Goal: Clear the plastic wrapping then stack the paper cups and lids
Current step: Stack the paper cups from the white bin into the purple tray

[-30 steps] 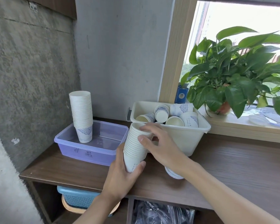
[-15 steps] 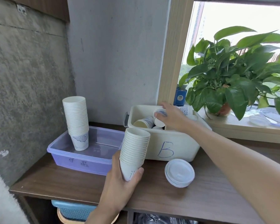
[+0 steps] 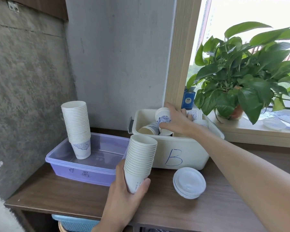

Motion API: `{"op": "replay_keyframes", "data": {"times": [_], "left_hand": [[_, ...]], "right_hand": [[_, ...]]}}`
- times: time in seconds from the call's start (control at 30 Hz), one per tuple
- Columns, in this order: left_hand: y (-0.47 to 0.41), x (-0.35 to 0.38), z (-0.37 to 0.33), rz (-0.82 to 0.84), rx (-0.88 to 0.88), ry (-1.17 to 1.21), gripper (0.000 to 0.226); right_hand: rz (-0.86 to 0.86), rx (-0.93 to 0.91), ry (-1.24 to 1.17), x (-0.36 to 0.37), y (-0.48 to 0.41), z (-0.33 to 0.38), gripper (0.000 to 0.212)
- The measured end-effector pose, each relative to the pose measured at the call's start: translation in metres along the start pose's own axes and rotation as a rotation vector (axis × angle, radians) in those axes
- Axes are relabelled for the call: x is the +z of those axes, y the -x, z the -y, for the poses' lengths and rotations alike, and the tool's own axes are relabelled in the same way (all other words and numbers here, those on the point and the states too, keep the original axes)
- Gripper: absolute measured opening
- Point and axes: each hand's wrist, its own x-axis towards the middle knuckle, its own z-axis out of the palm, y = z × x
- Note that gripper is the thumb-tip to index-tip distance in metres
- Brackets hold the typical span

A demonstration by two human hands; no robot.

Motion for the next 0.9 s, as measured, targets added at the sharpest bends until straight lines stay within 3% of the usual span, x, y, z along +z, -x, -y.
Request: {"op": "replay_keyframes", "data": {"times": [0.13, 0.4, 0.57, 0.7, 0.9], "left_hand": [[0.0, 0.0, 0.0, 0.004, -0.009, 0.004, 0.06], [0.001, 0.0, 0.001, 0.004, -0.013, 0.002, 0.06], [0.0, 0.0, 0.002, 0.015, -0.015, 0.005, 0.059], [0.0, 0.0, 0.001, 0.017, -0.002, -0.002, 0.057], [0.001, 0.0, -0.001, 0.018, -0.009, -0.006, 0.055]], "right_hand": [[-0.007, -0.033, -0.094, -0.002, 0.0, -0.003, 0.094], [-0.047, -0.059, -0.361, -0.008, 0.005, -0.001, 0.061], [-0.27, -0.103, -0.738, -0.025, 0.027, 0.018, 0.056], [-0.286, -0.225, -0.999, -0.031, 0.061, 0.042, 0.045], [-0.16, -0.292, -0.87, -0.007, 0.094, 0.056, 0.056]]}}
